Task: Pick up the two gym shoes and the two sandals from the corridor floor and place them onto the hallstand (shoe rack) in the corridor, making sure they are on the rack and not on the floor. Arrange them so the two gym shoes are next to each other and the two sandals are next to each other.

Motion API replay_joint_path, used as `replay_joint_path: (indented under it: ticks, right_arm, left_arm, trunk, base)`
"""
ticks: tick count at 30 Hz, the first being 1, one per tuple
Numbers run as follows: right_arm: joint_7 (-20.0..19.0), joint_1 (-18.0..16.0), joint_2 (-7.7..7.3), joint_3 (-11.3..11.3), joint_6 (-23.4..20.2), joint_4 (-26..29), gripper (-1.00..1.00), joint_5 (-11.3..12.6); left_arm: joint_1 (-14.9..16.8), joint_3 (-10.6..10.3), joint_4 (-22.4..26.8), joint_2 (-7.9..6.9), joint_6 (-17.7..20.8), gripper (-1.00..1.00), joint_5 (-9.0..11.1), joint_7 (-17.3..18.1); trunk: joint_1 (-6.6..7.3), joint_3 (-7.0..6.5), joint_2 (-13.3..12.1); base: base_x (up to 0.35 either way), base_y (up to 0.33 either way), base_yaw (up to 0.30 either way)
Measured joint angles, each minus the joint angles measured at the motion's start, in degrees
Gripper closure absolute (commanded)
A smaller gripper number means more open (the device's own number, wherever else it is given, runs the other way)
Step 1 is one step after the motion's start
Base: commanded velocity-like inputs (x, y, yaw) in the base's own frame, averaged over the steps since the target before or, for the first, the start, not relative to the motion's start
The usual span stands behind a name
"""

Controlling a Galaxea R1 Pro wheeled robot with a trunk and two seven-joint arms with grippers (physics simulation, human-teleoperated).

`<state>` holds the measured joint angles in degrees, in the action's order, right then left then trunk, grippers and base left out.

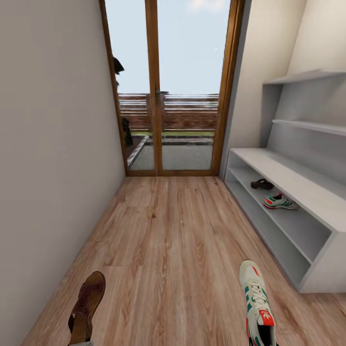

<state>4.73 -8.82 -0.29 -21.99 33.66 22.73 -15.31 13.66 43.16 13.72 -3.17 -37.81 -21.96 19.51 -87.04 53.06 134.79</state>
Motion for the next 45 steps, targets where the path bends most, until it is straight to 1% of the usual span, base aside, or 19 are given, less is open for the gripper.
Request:
replay_joint_path:
  ticks: [45]
  right_arm:
    - [0.0, 0.0, -0.01, 0.0, 0.0, 0.0, 1.00, 0.0]
  left_arm:
    - [0.0, 0.0, 0.1, 0.00, 0.0, 1.00, 0.1, 0.0]
  trunk:
    - [0.00, 0.00, 0.0]
  base:
    - [0.337, 0.000, 0.000]
